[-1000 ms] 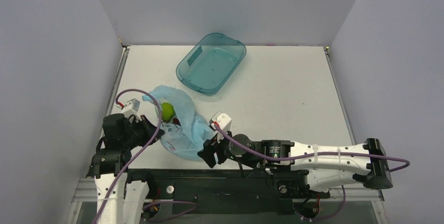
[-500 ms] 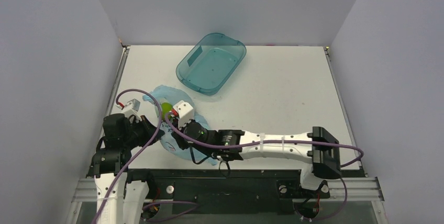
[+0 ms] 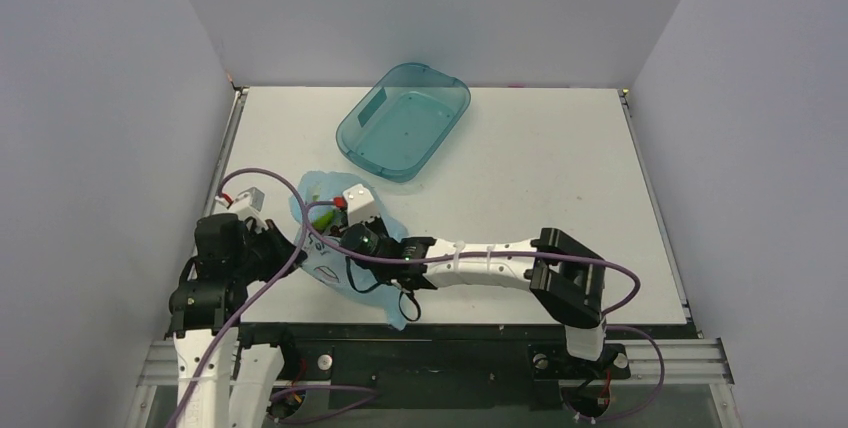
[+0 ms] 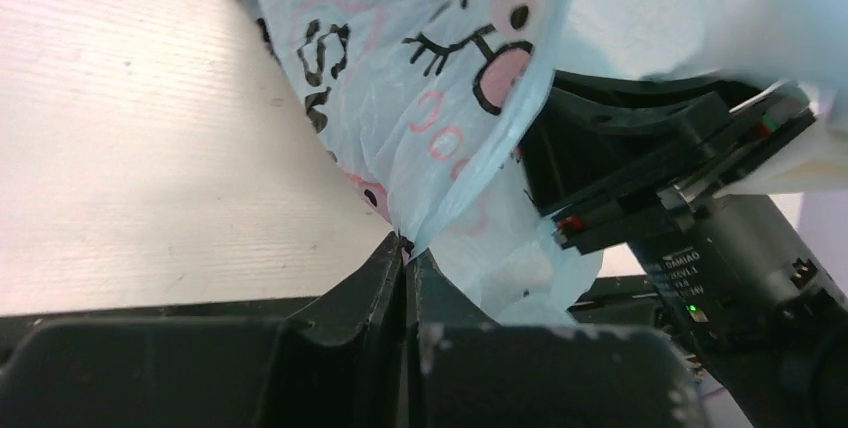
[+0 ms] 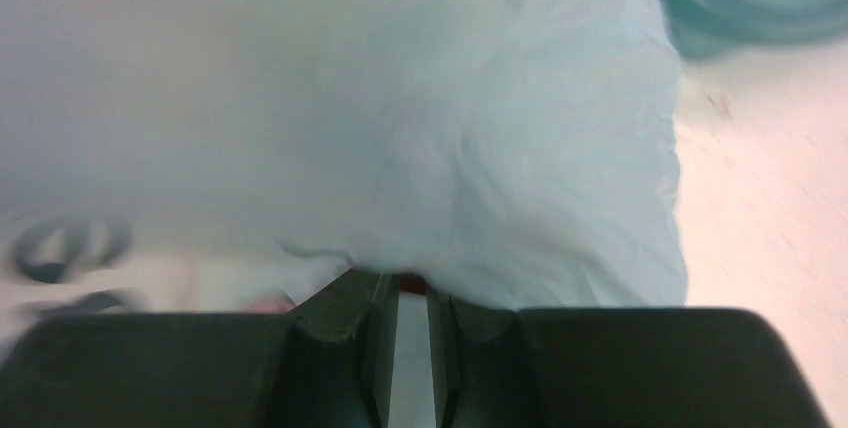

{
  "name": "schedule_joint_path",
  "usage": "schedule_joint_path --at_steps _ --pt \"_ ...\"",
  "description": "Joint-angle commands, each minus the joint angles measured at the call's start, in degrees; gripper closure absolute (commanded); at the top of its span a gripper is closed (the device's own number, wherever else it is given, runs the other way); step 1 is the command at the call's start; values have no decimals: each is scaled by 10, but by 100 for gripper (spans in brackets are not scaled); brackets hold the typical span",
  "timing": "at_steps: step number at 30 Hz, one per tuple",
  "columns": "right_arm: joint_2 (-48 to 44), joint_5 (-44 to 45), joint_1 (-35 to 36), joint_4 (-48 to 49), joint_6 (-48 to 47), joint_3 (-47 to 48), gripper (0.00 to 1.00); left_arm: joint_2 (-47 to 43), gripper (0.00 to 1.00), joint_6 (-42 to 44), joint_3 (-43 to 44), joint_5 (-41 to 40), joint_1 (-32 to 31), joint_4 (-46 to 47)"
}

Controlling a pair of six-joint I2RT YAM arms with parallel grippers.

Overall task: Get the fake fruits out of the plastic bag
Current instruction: Adjust the plastic bag at the center of the board.

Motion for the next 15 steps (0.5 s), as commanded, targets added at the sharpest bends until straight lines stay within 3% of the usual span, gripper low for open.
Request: schedule_joint_path --at_steps 1,6,15 --pt "-49 73 -28 1 19 -107 87 -14 100 -27 53 -106 -15 -69" --pt "-85 40 -75 39 6 -197 84 -36 100 -52 60 -174 -19 -127" --pt "-122 -40 -71 -27 -39 -138 70 -67 100 -42 33 -111 -25 -110"
